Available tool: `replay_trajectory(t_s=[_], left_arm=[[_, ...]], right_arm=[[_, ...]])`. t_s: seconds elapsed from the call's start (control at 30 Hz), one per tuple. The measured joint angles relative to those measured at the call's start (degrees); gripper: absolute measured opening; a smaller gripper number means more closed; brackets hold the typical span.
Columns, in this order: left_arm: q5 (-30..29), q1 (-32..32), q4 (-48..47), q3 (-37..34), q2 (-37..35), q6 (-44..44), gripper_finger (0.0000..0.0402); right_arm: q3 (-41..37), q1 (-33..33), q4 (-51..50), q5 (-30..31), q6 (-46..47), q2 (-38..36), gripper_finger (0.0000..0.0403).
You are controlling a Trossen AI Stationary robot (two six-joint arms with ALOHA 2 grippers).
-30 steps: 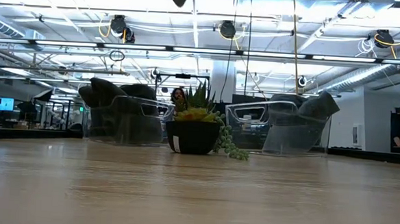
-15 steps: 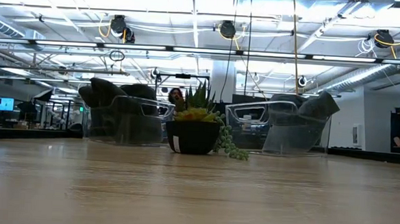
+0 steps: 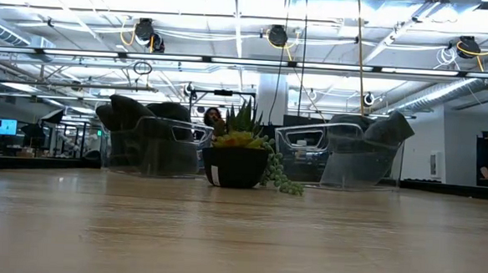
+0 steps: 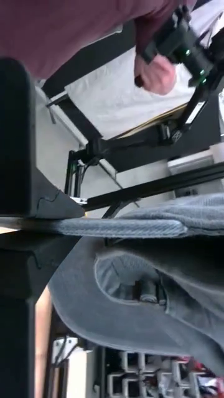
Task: Pick & Place hat
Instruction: Put the top blue cap into the right transparent bin
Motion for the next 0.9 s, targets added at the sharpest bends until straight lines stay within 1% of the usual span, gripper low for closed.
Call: replay_trajectory(t_s=[0.2,0.37,0.6,0.67,0.77,0.9], left_arm=[[-0.02,0.00,0.02,0.00,0.00,0.15,0.0367],[-0.14,0.00,0.98,-0.02,0.00,0.11,0.0367],[-1.31,0.00,4.60,-0.03,0.38,-1.17,0.0367],[-2.51,0.00,4.84,-0.04,0.54,-1.56,0.0367],[-3.19,0.02,6.01,-0.04,0.95,-3.02,0.0367],[-4.43,0.00,8.72,-0.07,1.42,-4.25,0.0367]], right_arm=[[0.00,-0.54,2.25,0.01,0.03,-1.49,0.0000],[0.00,-1.45,8.34,-0.09,0.05,-2.13,0.0000],[0.00,-2.29,14.98,0.04,-0.16,-2.08,0.0000],[0.00,-2.29,16.77,0.16,-0.39,-2.14,0.0000],[0.02,-2.27,18.54,1.74,-1.53,-2.19,0.0000],[0.00,-2.54,22.72,1.86,-1.70,-2.09,0.0000]])
